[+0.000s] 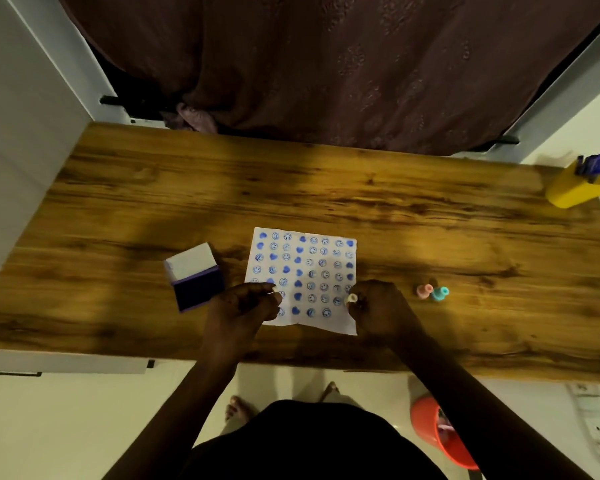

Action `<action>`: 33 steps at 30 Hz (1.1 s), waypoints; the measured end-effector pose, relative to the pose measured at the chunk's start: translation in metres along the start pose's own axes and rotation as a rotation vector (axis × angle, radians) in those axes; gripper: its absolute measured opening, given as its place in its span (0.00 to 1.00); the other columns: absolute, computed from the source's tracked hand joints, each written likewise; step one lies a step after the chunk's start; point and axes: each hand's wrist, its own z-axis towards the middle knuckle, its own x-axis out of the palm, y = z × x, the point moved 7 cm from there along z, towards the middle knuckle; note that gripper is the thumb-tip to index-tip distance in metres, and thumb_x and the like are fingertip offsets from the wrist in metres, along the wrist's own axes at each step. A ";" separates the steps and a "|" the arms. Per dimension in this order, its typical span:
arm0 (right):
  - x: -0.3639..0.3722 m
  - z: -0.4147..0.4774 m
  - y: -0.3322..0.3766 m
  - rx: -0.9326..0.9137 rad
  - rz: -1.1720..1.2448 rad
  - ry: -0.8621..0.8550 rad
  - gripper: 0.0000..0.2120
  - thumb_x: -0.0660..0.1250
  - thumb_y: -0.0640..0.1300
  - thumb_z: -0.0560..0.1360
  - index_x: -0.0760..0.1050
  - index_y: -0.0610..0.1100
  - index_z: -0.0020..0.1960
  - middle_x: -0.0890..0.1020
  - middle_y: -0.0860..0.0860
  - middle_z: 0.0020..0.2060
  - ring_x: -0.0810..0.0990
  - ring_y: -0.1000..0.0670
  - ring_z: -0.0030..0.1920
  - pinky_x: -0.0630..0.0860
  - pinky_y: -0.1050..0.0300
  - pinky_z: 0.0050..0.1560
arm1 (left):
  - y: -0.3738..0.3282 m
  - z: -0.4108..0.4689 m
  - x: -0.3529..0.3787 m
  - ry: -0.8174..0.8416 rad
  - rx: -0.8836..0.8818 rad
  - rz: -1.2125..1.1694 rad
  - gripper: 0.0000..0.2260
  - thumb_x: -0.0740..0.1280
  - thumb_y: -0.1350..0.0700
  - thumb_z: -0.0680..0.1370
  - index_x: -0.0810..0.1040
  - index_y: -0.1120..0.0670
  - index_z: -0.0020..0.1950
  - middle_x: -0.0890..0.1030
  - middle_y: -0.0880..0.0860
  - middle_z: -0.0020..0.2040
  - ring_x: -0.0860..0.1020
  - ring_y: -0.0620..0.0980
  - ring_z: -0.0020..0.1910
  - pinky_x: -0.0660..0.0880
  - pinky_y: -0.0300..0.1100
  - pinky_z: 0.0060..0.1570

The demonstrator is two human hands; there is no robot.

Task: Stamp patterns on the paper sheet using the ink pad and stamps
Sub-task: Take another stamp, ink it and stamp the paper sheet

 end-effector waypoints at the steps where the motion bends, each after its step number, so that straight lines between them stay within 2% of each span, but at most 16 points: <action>1: 0.001 0.000 0.000 -0.001 -0.001 0.014 0.06 0.69 0.48 0.76 0.82 0.47 0.44 0.87 0.50 0.41 0.84 0.54 0.33 0.68 0.70 0.32 | 0.001 0.001 0.001 0.000 -0.004 -0.002 0.09 0.79 0.55 0.74 0.89 0.41 0.48 0.90 0.48 0.44 0.90 0.50 0.43 0.86 0.42 0.45; 4: 0.004 0.001 0.001 -0.019 0.003 0.042 0.09 0.68 0.47 0.78 0.83 0.43 0.48 0.88 0.47 0.43 0.86 0.50 0.37 0.74 0.65 0.35 | 0.004 0.001 0.003 -0.003 -0.029 -0.011 0.09 0.79 0.56 0.74 0.89 0.40 0.47 0.90 0.46 0.45 0.90 0.50 0.44 0.86 0.40 0.42; 8: 0.006 0.000 0.004 -0.034 -0.059 0.015 0.14 0.66 0.49 0.80 0.82 0.43 0.61 0.86 0.46 0.56 0.85 0.46 0.55 0.80 0.53 0.56 | 0.010 0.004 0.009 -0.008 -0.081 -0.020 0.07 0.80 0.55 0.73 0.88 0.44 0.48 0.90 0.46 0.47 0.89 0.48 0.46 0.83 0.36 0.38; 10: 0.008 -0.001 0.005 -0.040 -0.097 0.005 0.15 0.66 0.50 0.81 0.81 0.43 0.62 0.85 0.45 0.58 0.84 0.45 0.58 0.79 0.53 0.59 | 0.011 0.006 0.013 -0.005 -0.091 -0.010 0.08 0.80 0.55 0.73 0.88 0.43 0.48 0.90 0.45 0.47 0.89 0.48 0.46 0.83 0.35 0.37; 14: 0.008 -0.001 0.006 -0.038 -0.122 -0.030 0.14 0.68 0.50 0.79 0.83 0.42 0.58 0.86 0.45 0.54 0.85 0.44 0.54 0.78 0.56 0.53 | 0.009 0.010 0.020 0.001 -0.091 0.012 0.07 0.80 0.55 0.73 0.88 0.44 0.48 0.90 0.46 0.45 0.89 0.48 0.44 0.85 0.41 0.43; 17: 0.007 0.000 0.006 -0.014 -0.119 -0.045 0.12 0.69 0.49 0.77 0.84 0.44 0.54 0.87 0.46 0.50 0.86 0.45 0.50 0.77 0.59 0.47 | 0.001 0.009 0.026 0.020 -0.064 0.026 0.08 0.79 0.55 0.74 0.88 0.40 0.46 0.90 0.45 0.45 0.89 0.47 0.43 0.85 0.39 0.42; 19: 0.008 0.000 0.005 -0.006 -0.139 -0.045 0.13 0.69 0.50 0.77 0.84 0.45 0.56 0.87 0.47 0.52 0.86 0.46 0.52 0.79 0.57 0.49 | -0.004 0.006 0.029 0.037 -0.040 0.037 0.11 0.79 0.57 0.74 0.88 0.39 0.44 0.90 0.43 0.44 0.89 0.46 0.43 0.84 0.36 0.40; 21: 0.008 -0.001 0.003 0.005 -0.150 -0.044 0.14 0.68 0.51 0.78 0.83 0.46 0.59 0.87 0.47 0.55 0.85 0.46 0.55 0.80 0.55 0.53 | -0.007 0.004 0.030 0.043 -0.036 0.042 0.10 0.79 0.58 0.74 0.88 0.41 0.45 0.90 0.43 0.44 0.89 0.47 0.44 0.84 0.36 0.40; 24: 0.006 0.000 -0.001 0.006 -0.125 -0.020 0.15 0.65 0.53 0.80 0.83 0.46 0.61 0.86 0.47 0.58 0.84 0.45 0.57 0.80 0.52 0.56 | -0.009 0.002 0.027 0.046 -0.028 0.070 0.08 0.80 0.55 0.72 0.88 0.45 0.49 0.90 0.46 0.45 0.89 0.48 0.44 0.85 0.43 0.46; 25: 0.003 0.000 -0.003 0.011 -0.078 -0.021 0.15 0.66 0.52 0.80 0.83 0.45 0.59 0.86 0.47 0.57 0.84 0.45 0.56 0.81 0.53 0.54 | -0.009 0.001 0.027 0.055 -0.027 0.084 0.08 0.80 0.54 0.72 0.88 0.44 0.49 0.90 0.46 0.45 0.89 0.47 0.44 0.85 0.45 0.48; 27: -0.006 -0.002 -0.003 0.019 0.043 -0.051 0.10 0.70 0.49 0.78 0.86 0.45 0.54 0.88 0.48 0.53 0.86 0.48 0.52 0.79 0.62 0.46 | -0.009 0.000 0.027 0.068 -0.027 0.107 0.09 0.80 0.54 0.72 0.88 0.45 0.50 0.90 0.44 0.45 0.89 0.46 0.44 0.85 0.46 0.49; 29: -0.023 -0.009 -0.007 0.067 0.211 -0.136 0.03 0.74 0.47 0.76 0.86 0.49 0.47 0.88 0.57 0.44 0.86 0.57 0.45 0.72 0.74 0.38 | -0.009 -0.001 0.030 0.078 -0.028 0.118 0.10 0.80 0.56 0.73 0.88 0.47 0.52 0.90 0.44 0.46 0.89 0.44 0.45 0.85 0.48 0.51; 30: -0.033 -0.014 -0.008 0.087 0.304 -0.178 0.01 0.76 0.47 0.74 0.84 0.52 0.44 0.85 0.62 0.38 0.85 0.61 0.42 0.72 0.75 0.36 | -0.009 -0.002 0.032 0.082 -0.030 0.122 0.11 0.80 0.58 0.72 0.88 0.48 0.53 0.90 0.44 0.46 0.89 0.44 0.45 0.86 0.49 0.52; 31: -0.041 -0.020 -0.012 0.120 0.392 -0.216 0.04 0.77 0.48 0.74 0.82 0.54 0.42 0.83 0.63 0.34 0.84 0.64 0.40 0.73 0.75 0.37 | -0.009 -0.002 0.035 0.090 -0.029 0.127 0.11 0.80 0.58 0.72 0.87 0.48 0.53 0.90 0.44 0.46 0.89 0.45 0.45 0.86 0.50 0.52; 33: -0.049 -0.031 -0.020 0.207 0.611 -0.245 0.07 0.77 0.50 0.73 0.83 0.49 0.41 0.85 0.56 0.33 0.84 0.59 0.37 0.78 0.67 0.42 | -0.011 -0.004 0.044 0.121 -0.019 0.126 0.12 0.80 0.59 0.72 0.88 0.48 0.53 0.90 0.46 0.47 0.89 0.47 0.47 0.85 0.49 0.53</action>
